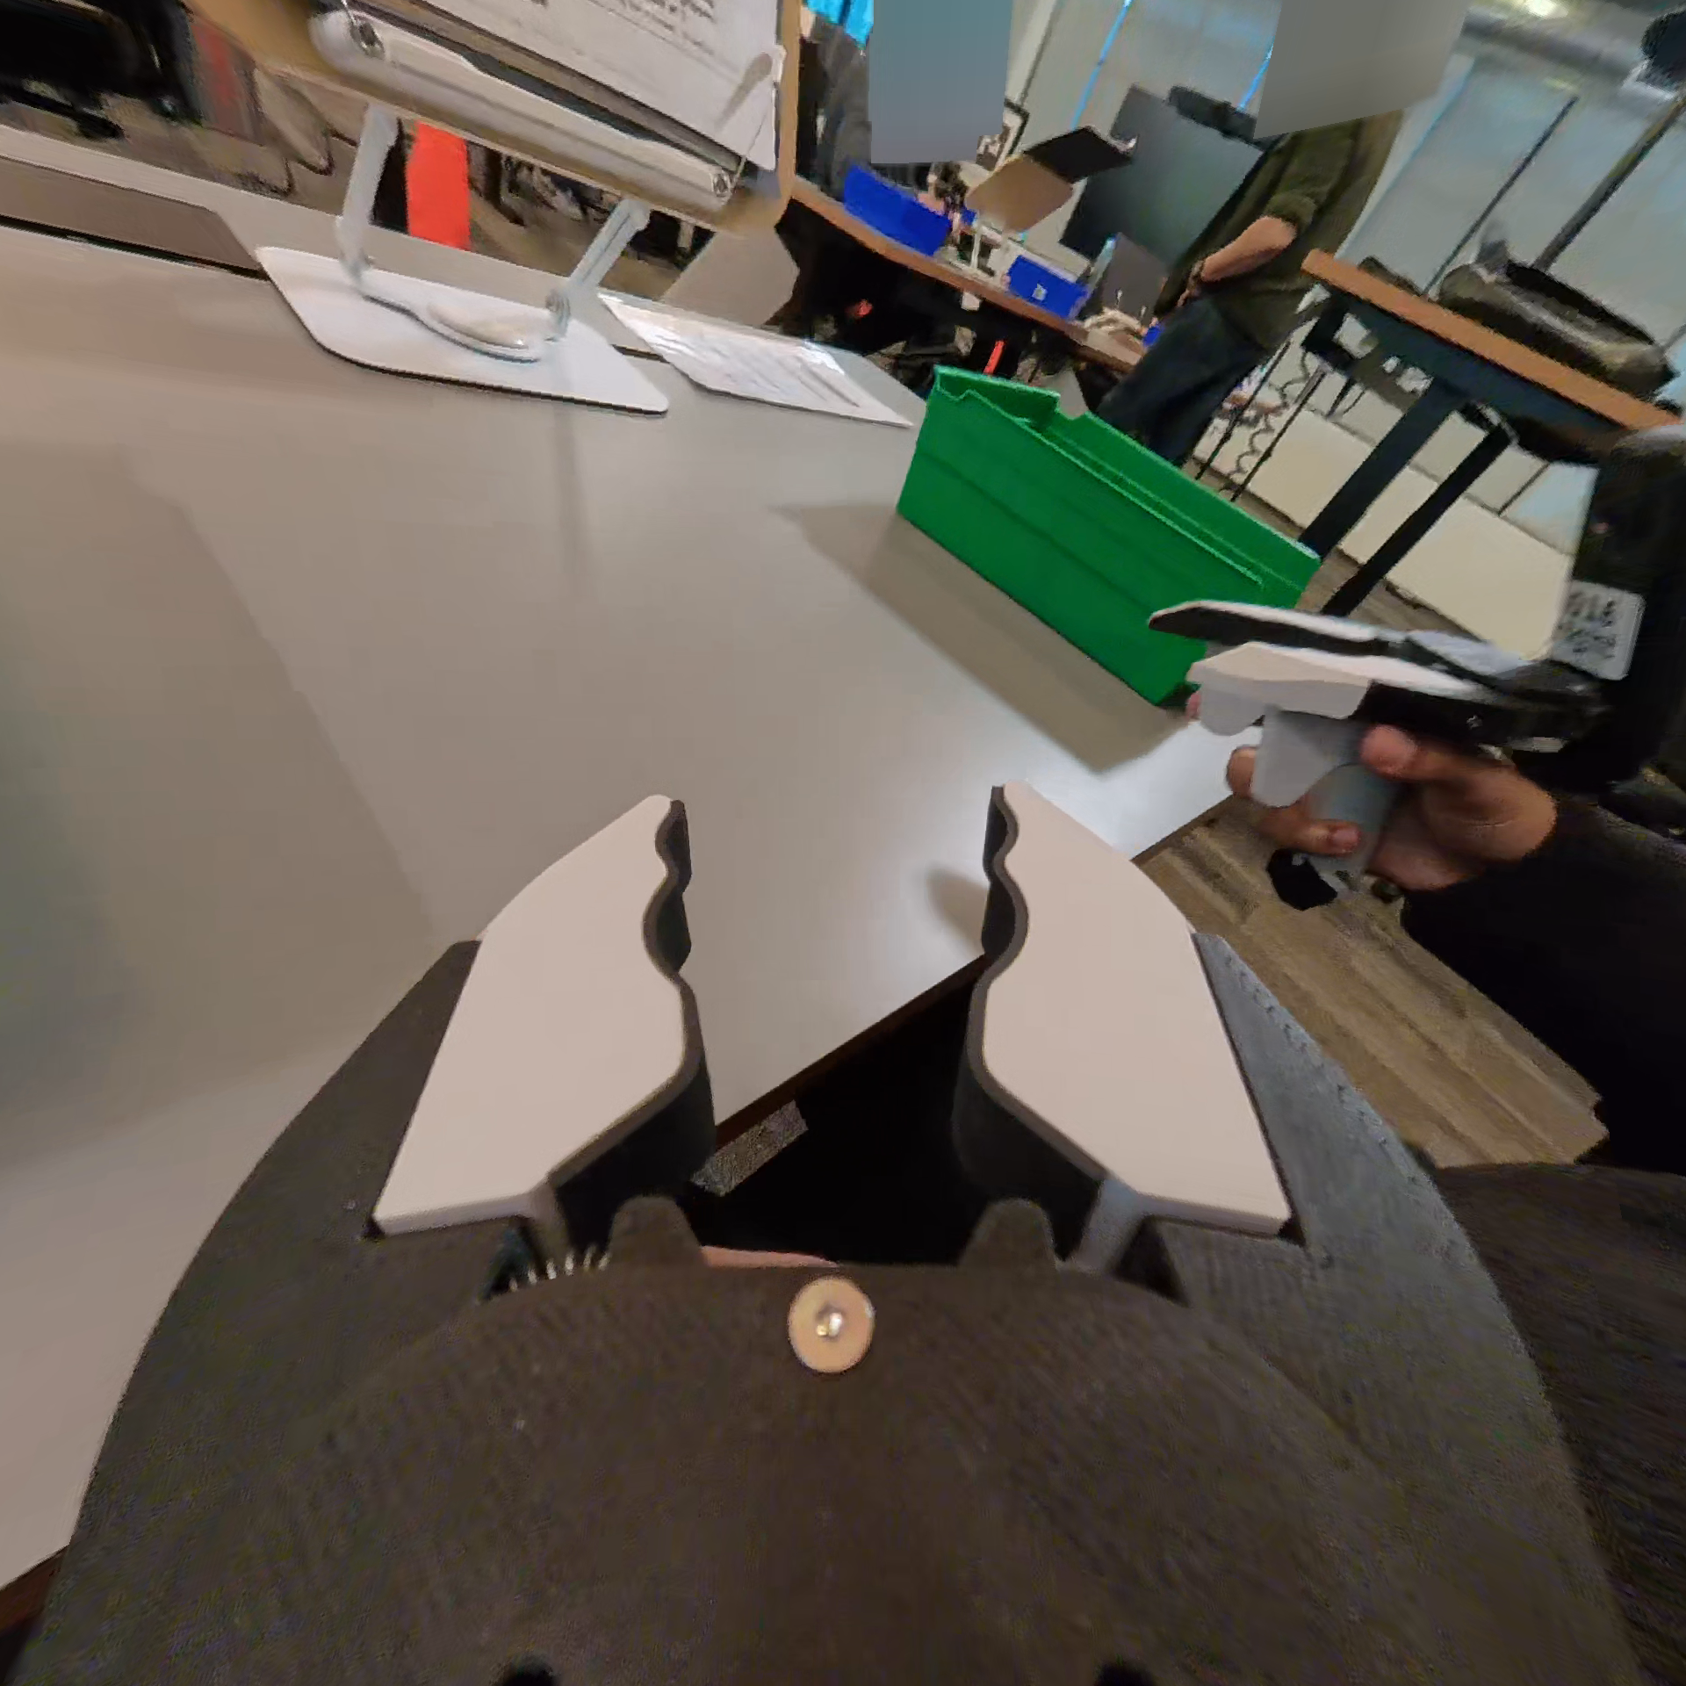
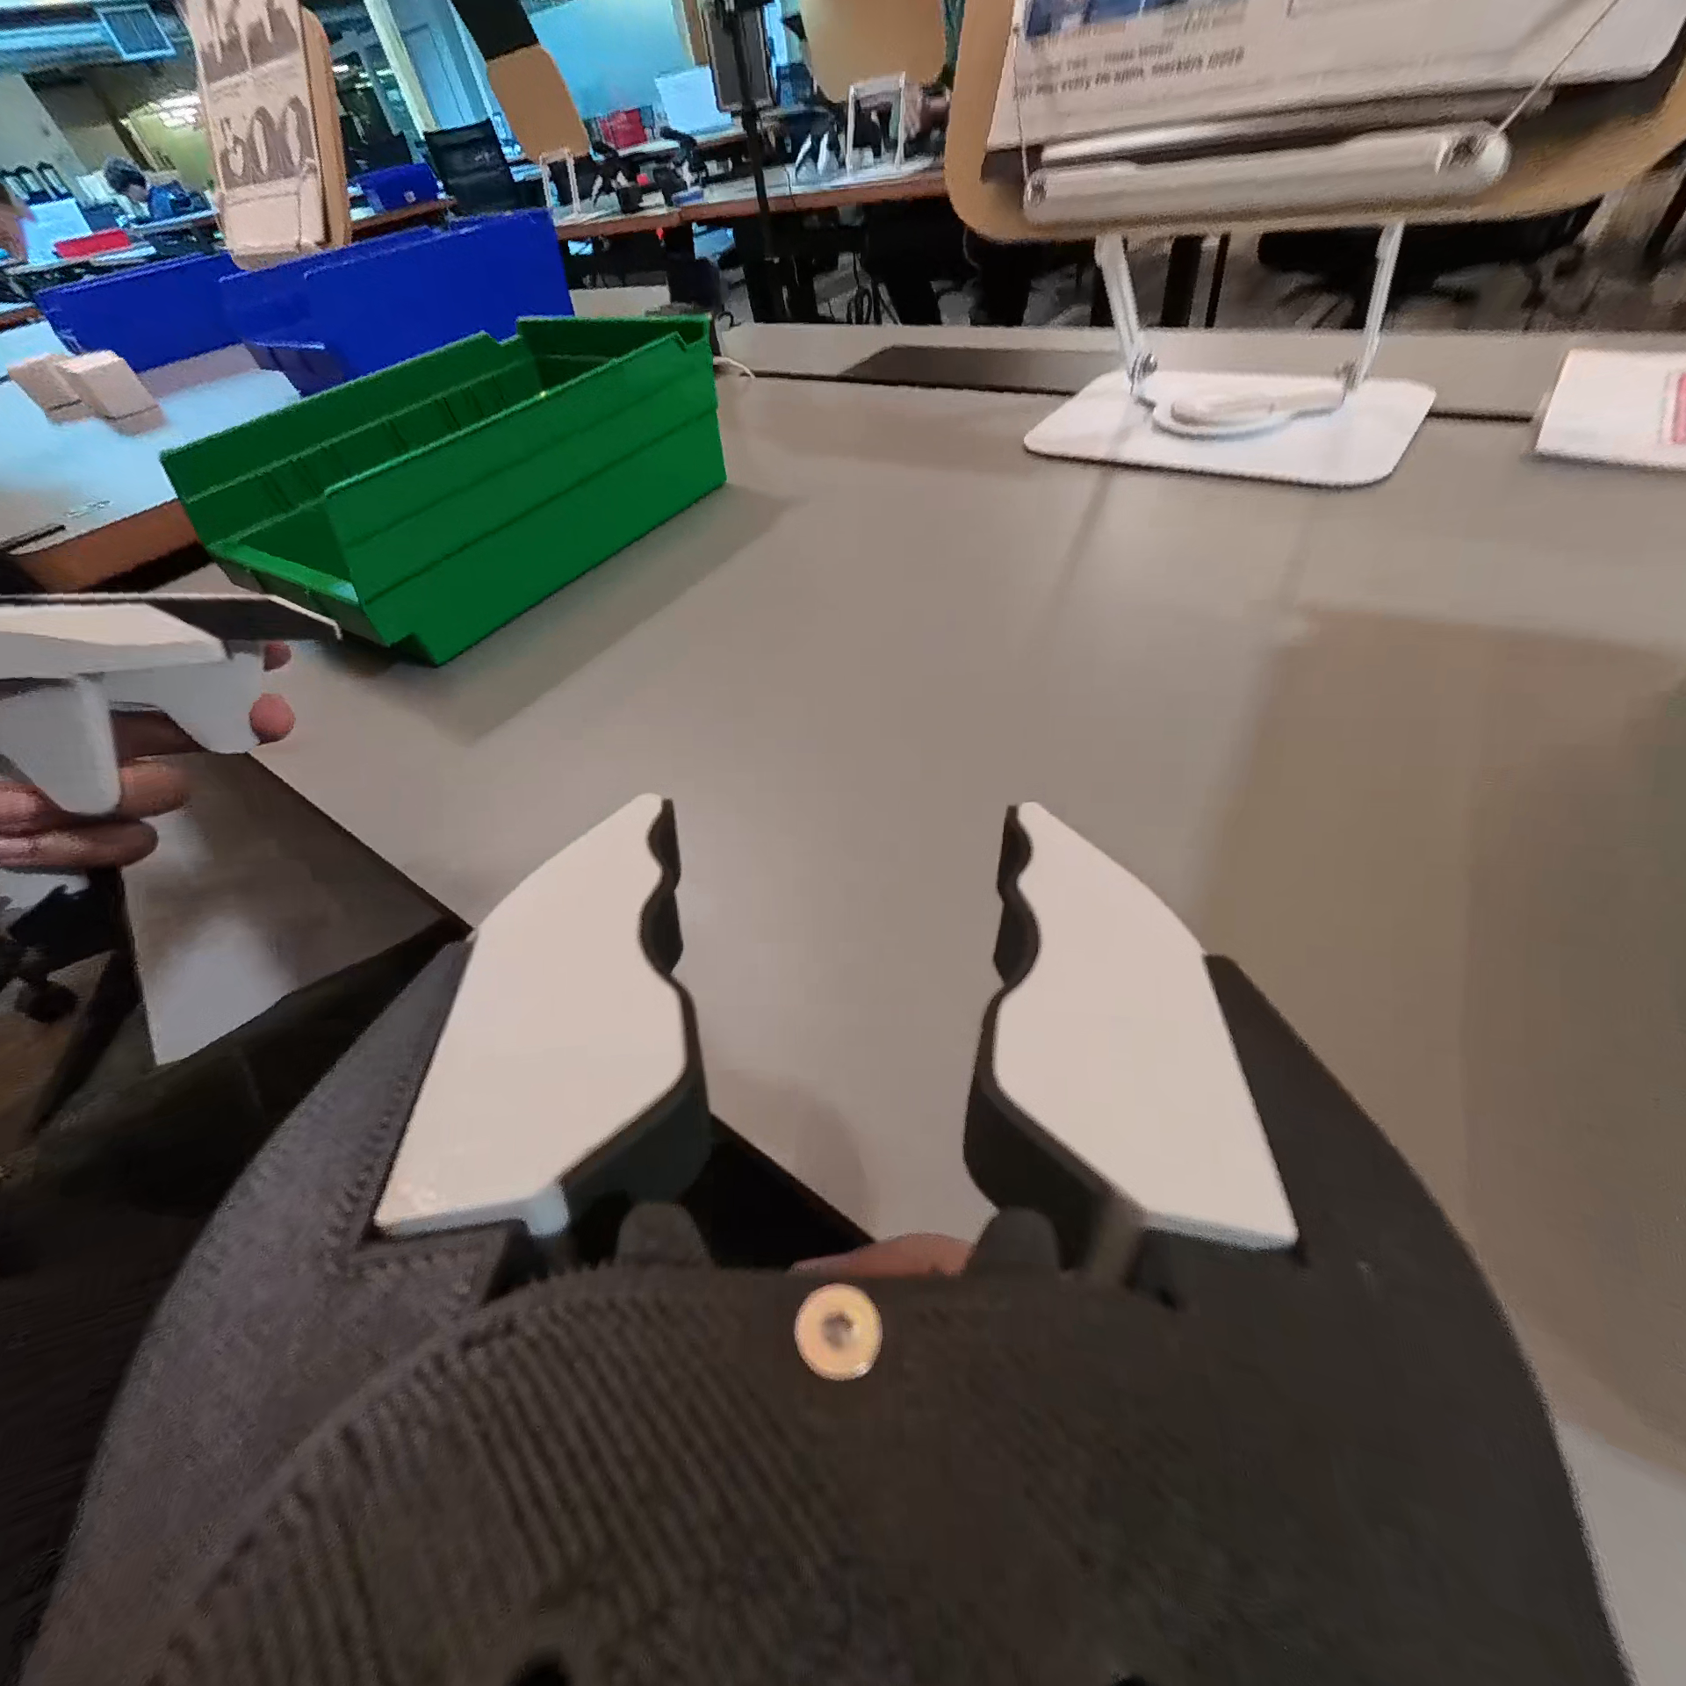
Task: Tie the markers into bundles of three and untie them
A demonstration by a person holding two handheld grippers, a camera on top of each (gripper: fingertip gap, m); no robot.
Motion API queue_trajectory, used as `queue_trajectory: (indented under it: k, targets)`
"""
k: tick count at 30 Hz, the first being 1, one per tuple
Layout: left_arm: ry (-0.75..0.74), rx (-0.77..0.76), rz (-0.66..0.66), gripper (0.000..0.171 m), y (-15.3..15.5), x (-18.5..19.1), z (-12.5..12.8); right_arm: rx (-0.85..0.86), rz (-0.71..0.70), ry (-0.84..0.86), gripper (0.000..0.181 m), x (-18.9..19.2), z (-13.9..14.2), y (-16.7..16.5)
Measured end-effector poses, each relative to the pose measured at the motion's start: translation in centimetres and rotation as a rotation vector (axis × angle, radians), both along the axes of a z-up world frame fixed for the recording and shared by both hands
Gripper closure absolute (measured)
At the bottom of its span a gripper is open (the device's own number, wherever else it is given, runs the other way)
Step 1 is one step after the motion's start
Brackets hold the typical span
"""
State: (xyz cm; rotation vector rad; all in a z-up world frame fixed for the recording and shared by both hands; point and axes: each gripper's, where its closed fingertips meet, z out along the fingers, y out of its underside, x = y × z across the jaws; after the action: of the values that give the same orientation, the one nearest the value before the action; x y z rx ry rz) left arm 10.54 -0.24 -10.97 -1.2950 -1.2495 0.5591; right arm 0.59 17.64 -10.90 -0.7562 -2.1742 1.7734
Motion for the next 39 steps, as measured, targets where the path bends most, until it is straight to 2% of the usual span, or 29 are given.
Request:
queue_trajectory:
  k: [4, 9, 15, 19, 22, 27, 32, 39]
  targets:
    - [0.007, -0.087, 0.024, 0.106, -0.4, 0.6, -0.2, -0.046, -0.017, -0.008, 0.113, 1.2, 1.0, 1.0]
    - [0.078, -0.062, 0.056, 0.111, -0.5, 1.5, 1.3, -0.130, -0.056, 0.028, 0.120, 1.9, 2.9, 1.9]
    - [0.069, -0.162, 0.046, 0.110, -0.5, 0.3, 0.4, -0.067, -0.042, 0.012, 0.118, 1.2, 1.2, 1.2]
    - [-0.019, -0.082, -0.014, 0.107, 0.3, -0.6, -0.8, -0.090, -0.025, -0.060, 0.118, 1.2, 0.7, 1.6]
    - [-0.011, -0.033, -0.031, 0.109, 0.7, -1.3, -0.4, -0.096, -0.033, -0.085, 0.118, 1.4, 0.4, 2.4]
    - [-0.033, -0.027, -0.107, 0.107, 2.6, -2.4, -0.7, -0.001, -0.087, 0.036, 0.120, 1.8, 0.2, 4.3]
    - [-0.069, -0.066, -0.216, 0.104, 4.9, -2.0, -1.6, 0.066, -0.083, 0.111, 0.121, 3.0, 0.1, 4.4]
    - [-0.007, -0.175, -0.177, 0.107, 4.2, -1.6, -1.3, 0.059, -0.081, 0.168, 0.133, 3.1, 1.1, 4.0]
